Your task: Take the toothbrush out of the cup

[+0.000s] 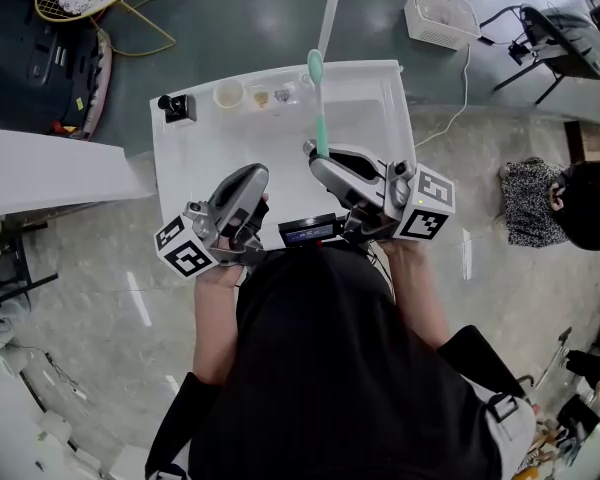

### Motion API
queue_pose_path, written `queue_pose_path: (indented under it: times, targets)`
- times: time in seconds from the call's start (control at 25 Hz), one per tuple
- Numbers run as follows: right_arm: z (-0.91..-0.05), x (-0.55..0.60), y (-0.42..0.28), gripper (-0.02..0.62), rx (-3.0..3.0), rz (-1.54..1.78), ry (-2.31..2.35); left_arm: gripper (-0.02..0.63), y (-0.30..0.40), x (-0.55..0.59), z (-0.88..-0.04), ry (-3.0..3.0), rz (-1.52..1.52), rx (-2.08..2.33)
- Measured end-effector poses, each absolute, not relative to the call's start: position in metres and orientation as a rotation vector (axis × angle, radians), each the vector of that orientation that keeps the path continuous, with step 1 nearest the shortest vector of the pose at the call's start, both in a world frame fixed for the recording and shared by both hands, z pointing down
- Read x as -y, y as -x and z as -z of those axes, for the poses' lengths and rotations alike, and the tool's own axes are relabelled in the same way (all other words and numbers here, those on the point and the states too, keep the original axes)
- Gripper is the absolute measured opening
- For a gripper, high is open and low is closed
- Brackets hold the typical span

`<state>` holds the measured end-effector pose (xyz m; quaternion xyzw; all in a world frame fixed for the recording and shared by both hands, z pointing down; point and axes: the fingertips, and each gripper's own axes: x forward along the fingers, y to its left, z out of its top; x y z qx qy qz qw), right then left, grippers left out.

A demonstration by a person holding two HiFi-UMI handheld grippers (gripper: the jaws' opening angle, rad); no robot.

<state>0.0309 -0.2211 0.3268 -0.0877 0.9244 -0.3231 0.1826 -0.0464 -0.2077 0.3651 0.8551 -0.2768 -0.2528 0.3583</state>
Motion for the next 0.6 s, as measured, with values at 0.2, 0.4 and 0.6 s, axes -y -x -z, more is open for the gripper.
queue_pose_path:
  times: [0.2,0.4,0.6]
  targets:
    - [-0.327,0.219,-0.033,0.055,-2.621,0.897,0.230,0.008,0.037,0.208,-0.364,-2.214,0.648,0.711]
    - [-0.329,0.216,-0.036,0.055,-2.632,0.889,0.213,0.008,0.032,0.206,-0.363,-2.218,0.644,0.726]
    - [-0.332,0.216,-0.039,0.055,-2.638,0.891,0.209,0.008,0.030,0.207,-0.365,-2.210,0.638,0.741]
